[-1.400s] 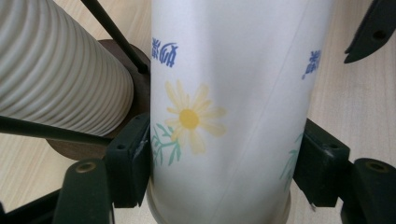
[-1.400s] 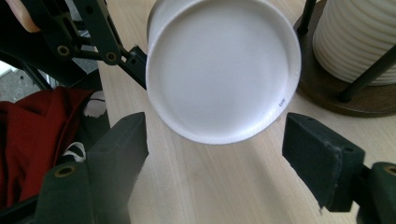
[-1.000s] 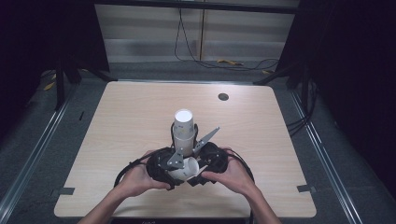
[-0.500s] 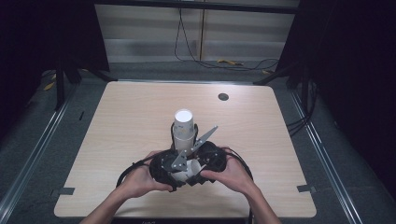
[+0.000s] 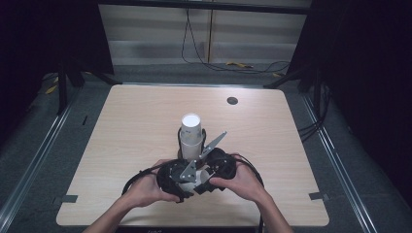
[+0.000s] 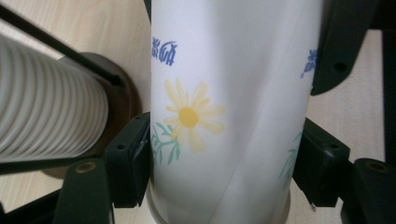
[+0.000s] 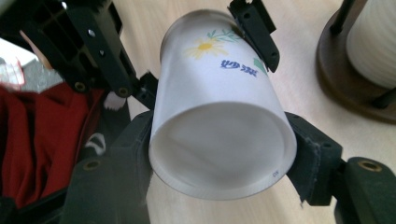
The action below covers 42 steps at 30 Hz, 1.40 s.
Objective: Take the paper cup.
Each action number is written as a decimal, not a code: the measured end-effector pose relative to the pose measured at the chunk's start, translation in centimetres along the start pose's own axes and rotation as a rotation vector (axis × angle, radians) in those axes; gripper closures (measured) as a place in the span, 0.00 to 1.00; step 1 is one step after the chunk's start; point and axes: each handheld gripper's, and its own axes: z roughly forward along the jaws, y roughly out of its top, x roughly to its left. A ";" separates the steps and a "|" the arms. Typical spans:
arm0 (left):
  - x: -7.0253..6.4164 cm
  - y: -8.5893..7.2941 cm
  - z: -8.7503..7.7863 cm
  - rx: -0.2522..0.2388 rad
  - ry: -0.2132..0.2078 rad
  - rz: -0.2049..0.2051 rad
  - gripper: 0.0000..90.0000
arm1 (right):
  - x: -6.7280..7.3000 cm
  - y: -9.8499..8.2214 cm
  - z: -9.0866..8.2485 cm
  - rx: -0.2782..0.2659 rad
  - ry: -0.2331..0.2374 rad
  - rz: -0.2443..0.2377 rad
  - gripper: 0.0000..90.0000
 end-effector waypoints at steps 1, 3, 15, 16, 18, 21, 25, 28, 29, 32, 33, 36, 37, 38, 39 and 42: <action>0.0 0.0 -0.1 -0.006 -0.004 0.003 0.34 | 0.0 -0.1 -0.1 0.000 0.002 0.001 0.37; 0.0 0.0 -0.2 -0.015 -0.004 0.002 0.34 | 0.1 -0.2 -0.2 0.000 0.008 0.003 0.38; 0.3 -0.6 -0.4 -0.076 -0.017 -0.017 0.31 | -0.2 -0.5 -0.6 -0.018 0.019 0.016 0.41; 0.3 -0.6 -0.4 -0.082 -0.021 -0.025 0.30 | -0.2 -0.5 -0.6 -0.022 0.017 0.011 0.41; 0.5 -0.8 -0.4 -0.089 -0.030 -0.031 0.29 | -0.1 -0.5 -0.6 -0.020 0.016 0.015 0.41; 0.7 -1.0 -0.6 -0.107 -0.033 -0.038 0.27 | -0.2 -0.5 -0.6 -0.024 0.012 0.011 0.41; 0.8 -1.2 -0.7 -0.153 -0.033 -0.073 0.23 | -0.3 -0.5 -0.7 -0.029 0.003 0.011 0.41; 1.0 -1.4 -0.9 -0.170 -0.026 -0.085 0.21 | -0.4 -0.7 -0.9 -0.045 0.006 0.015 0.41; 1.0 -1.4 -0.9 -0.177 -0.026 -0.096 0.20 | -0.4 -0.7 -1.0 -0.048 0.006 0.016 0.41; 1.1 -1.5 -1.1 -0.196 -0.029 -0.110 0.19 | -0.4 -0.8 -1.1 -0.051 0.002 0.023 0.41; 1.1 -1.6 -1.1 -0.203 -0.032 -0.105 0.18 | -0.4 -0.8 -1.1 -0.049 0.002 0.021 0.41; 1.3 -1.8 -1.2 -0.214 -0.041 -0.110 0.18 | -0.5 -1.0 -1.2 -0.053 -0.006 0.022 0.41; 1.3 -1.9 -1.2 -0.221 -0.043 -0.119 0.18 | -0.6 -1.0 -1.2 -0.054 -0.004 0.020 0.41; 1.3 -2.0 -1.3 -0.234 -0.036 -0.122 0.18 | -0.6 -1.1 -1.2 -0.055 -0.005 0.027 0.41; 1.3 -2.0 -1.3 -0.238 -0.036 -0.120 0.18 | -0.6 -1.1 -1.3 -0.059 -0.005 0.032 0.41; 1.5 -2.3 -1.6 -0.267 -0.042 -0.132 0.18 | -0.7 -1.2 -1.3 -0.064 -0.009 0.035 0.41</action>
